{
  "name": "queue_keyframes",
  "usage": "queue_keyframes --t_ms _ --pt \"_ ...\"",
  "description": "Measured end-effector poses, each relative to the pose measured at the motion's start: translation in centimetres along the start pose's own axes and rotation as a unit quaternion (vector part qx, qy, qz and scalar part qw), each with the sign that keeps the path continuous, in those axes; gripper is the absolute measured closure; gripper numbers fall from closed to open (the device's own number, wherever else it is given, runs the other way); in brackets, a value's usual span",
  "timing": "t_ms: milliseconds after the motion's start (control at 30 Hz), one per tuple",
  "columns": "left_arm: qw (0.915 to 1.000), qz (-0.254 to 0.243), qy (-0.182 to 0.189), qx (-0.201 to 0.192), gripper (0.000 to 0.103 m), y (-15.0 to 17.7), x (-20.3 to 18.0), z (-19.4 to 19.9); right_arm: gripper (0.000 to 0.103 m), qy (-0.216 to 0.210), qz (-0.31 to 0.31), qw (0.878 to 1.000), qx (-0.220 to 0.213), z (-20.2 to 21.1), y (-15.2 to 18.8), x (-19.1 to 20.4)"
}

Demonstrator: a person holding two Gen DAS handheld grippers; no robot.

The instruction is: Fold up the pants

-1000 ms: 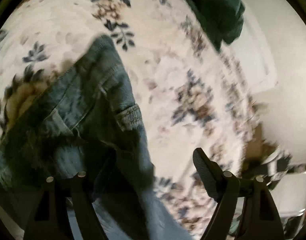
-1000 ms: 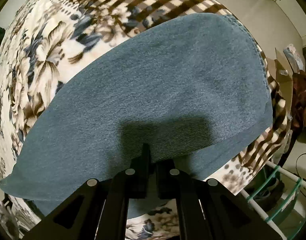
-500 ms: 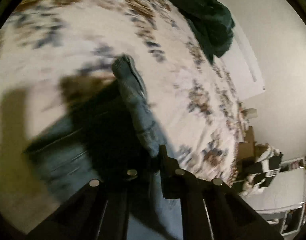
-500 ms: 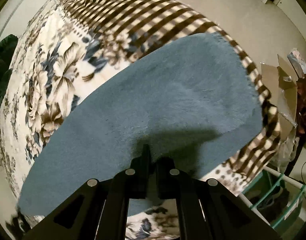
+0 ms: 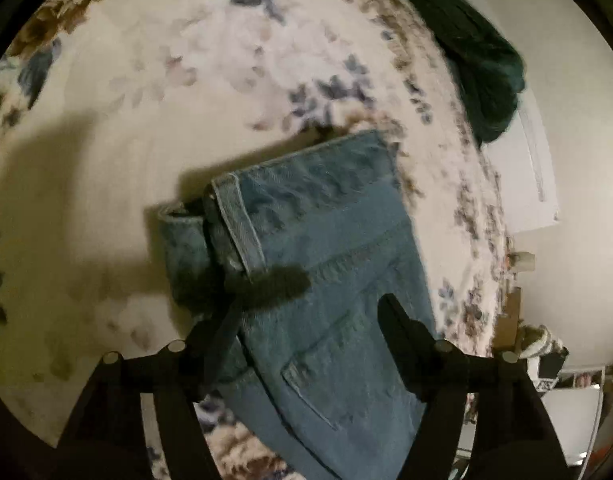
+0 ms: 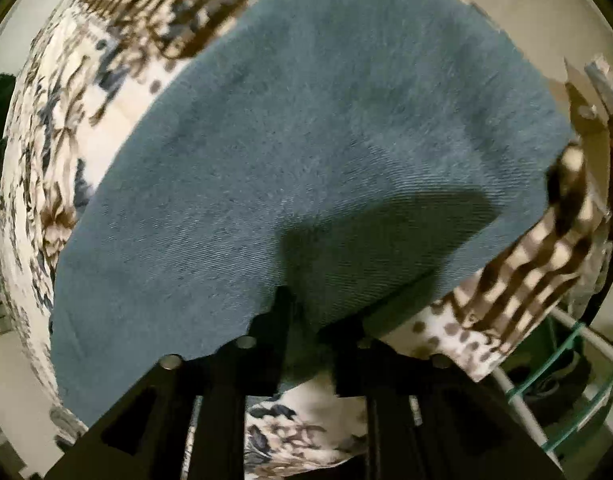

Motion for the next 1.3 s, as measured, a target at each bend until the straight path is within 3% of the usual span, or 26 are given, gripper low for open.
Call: queue_keyframes --t_ms 100,133,200,233,267,600,767,867,933,967,1033,1100,1167,1200,1300 --pt "0.9997 0.018 -0.017 -0.002 0.039 -0.8 0.4 -1.1 0.071 -0.037 -0.024 0.999 0.004 -0.7 -0.3 -0.8" --pt "0.9996 0.016 -0.017 -0.018 0.046 -0.9 0.3 -1.1 0.071 -0.047 -0.028 0.999 0.004 -0.9 -0.4 -1.0" --pt "0.999 0.002 -0.022 -0.04 0.093 -0.9 0.6 -0.5 0.076 -0.061 -0.031 0.998 -0.01 -0.8 -0.4 -1.4" --pt "0.9988 0.0 -0.015 -0.047 0.093 -0.8 0.8 -0.2 0.096 -0.063 -0.03 0.997 -0.023 -0.4 -0.4 -1.6" --pt "0.9987 -0.001 -0.008 -0.051 0.093 -0.7 1.1 0.0 0.098 -0.057 -0.026 0.997 -0.036 0.0 -0.4 -1.8" --pt "0.9982 -0.036 -0.014 -0.047 0.093 0.2 2.3 4.1 0.099 -0.069 0.009 0.996 -0.056 5.0 1.5 -2.3" --pt "0.9983 -0.038 -0.043 -0.015 0.092 0.3 3.7 2.2 0.099 -0.048 0.025 0.998 -0.045 4.2 2.0 -3.4" --pt "0.9975 -0.034 -0.061 0.003 0.089 0.6 4.1 1.4 0.098 -0.032 0.025 0.999 -0.03 2.4 1.7 -3.9" --pt "0.9952 -0.049 -0.085 0.007 0.084 0.9 3.3 2.0 0.088 -0.021 0.026 0.999 -0.013 2.1 1.6 -4.5" --pt "0.9921 -0.062 -0.108 0.01 0.073 1.2 2.8 2.4 0.085 -0.029 0.019 0.999 -0.007 2.3 1.7 -4.9" --pt "0.9858 -0.106 -0.13 0.002 0.054 2.1 0.9 3.5 0.066 -0.047 0.009 0.999 -0.019 3.5 1.8 -6.0" --pt "0.9758 -0.157 -0.151 -0.014 0.02 3.4 -1.2 4.4 0.062 -0.048 -0.009 0.997 -0.051 5.3 1.6 -7.9" --pt "0.9601 -0.217 -0.174 -0.023 0.017 5.4 -3.9 4.5 0.062 -0.056 -0.041 0.994 -0.079 6.8 1.0 -10.1" --pt "0.9562 -0.234 -0.175 -0.02 0.017 6.2 -4.7 4.2 0.062 -0.065 -0.057 0.992 -0.091 7.3 0.5 -11.0" --pt "0.9425 -0.297 -0.153 0.012 0.017 10.8 -8.3 1.8 0.062 -0.118 -0.112 0.981 -0.105 7.8 -0.9 -13.5"
Point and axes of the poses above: each gripper's, at about its wrist camera, not at the fingertips, and z roughly against the way its jaws point, x to its left, y to its underside, the point moved 4 cm from there along -z, roughly the way its jaws point, and after that the axes turned 8 degrees about -y, right-handed, at the moved point
